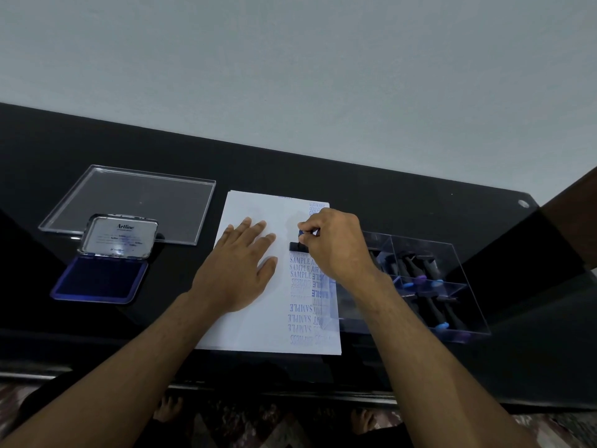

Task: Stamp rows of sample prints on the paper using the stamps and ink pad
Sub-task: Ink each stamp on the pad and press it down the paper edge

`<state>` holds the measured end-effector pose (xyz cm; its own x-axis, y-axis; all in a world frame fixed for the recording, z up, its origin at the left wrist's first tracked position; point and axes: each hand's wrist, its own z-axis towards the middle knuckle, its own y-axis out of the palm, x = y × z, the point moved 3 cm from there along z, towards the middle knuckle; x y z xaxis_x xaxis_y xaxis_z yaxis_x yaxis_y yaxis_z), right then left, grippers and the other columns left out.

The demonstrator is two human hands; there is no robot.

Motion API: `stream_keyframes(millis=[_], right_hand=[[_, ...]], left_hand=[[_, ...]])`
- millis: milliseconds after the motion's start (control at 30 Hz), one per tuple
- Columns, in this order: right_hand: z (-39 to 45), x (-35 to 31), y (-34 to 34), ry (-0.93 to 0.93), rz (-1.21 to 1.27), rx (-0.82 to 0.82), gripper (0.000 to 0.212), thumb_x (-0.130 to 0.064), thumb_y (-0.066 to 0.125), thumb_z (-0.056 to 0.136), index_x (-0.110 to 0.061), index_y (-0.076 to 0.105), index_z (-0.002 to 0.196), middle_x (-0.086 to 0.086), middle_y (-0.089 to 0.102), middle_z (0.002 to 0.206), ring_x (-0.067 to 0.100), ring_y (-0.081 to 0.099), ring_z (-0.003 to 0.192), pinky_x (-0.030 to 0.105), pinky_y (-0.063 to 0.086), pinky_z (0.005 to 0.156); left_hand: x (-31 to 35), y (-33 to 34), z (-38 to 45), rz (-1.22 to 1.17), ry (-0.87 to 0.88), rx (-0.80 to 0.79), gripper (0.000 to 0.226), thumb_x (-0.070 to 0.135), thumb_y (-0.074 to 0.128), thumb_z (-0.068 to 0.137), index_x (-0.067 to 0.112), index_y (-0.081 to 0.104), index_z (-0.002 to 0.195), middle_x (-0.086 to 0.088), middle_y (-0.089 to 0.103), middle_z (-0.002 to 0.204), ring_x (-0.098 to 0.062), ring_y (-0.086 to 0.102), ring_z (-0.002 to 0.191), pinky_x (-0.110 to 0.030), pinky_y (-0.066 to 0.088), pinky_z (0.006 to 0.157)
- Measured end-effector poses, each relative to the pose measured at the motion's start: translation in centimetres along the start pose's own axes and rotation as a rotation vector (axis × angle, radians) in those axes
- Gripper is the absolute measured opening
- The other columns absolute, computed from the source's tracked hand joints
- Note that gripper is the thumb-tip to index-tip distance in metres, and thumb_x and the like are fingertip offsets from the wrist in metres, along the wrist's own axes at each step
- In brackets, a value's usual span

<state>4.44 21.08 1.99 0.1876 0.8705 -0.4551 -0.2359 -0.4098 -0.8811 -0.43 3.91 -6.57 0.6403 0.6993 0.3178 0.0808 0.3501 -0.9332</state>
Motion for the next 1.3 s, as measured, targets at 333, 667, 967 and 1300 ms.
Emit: stream_keyframes(millis=[333,667,967,1300], right_hand=[[0.3,0.4,0.4,0.037,0.029,0.009,0.017,-0.012,0.067,0.092,-0.015,0.076,0.106,-0.004,0.072,0.108,0.002,0.062,0.08,0.001,0.037,0.068],[0.3,0.1,0.3,0.052,0.04,0.013,0.018,-0.014,0.068,0.091,-0.016,0.076,0.107,-0.005,0.072,0.11,0.001,0.061,0.079,-0.002,0.033,0.063],[-0.3,0.2,-0.3,0.014,0.111,0.093,0.017,-0.016,0.068,0.09,-0.017,0.076,0.105,-0.005,0.071,0.108,0.005,0.065,0.08,0.004,0.045,0.071],[-2.4,2.5,-2.0,0.275,0.686,0.489,0.014,-0.013,0.066,0.084,-0.025,0.07,0.089,-0.007,0.07,0.082,0.014,0.069,0.076,0.038,0.06,0.068]], left_hand=[[0.0,0.0,-0.1,0.006,0.006,0.005,0.065,0.056,0.022,0.098,0.024,0.043,0.151,-0.001,0.03,0.163,-0.021,0.015,0.154,-0.042,0.011,0.125],[-0.2,0.3,0.0,0.021,0.01,0.013,0.06,0.053,0.027,0.1,0.024,0.043,0.151,-0.001,0.03,0.163,-0.021,0.015,0.154,-0.039,0.007,0.123],[-0.1,0.1,-0.1,0.007,0.015,0.018,0.061,0.053,0.028,0.1,0.023,0.044,0.15,-0.002,0.032,0.162,-0.022,0.016,0.154,-0.042,0.01,0.124],[-0.1,0.0,-0.1,0.002,0.01,0.008,0.062,0.053,0.026,0.099,0.024,0.042,0.152,0.0,0.028,0.164,-0.02,0.012,0.154,-0.04,0.007,0.125]])
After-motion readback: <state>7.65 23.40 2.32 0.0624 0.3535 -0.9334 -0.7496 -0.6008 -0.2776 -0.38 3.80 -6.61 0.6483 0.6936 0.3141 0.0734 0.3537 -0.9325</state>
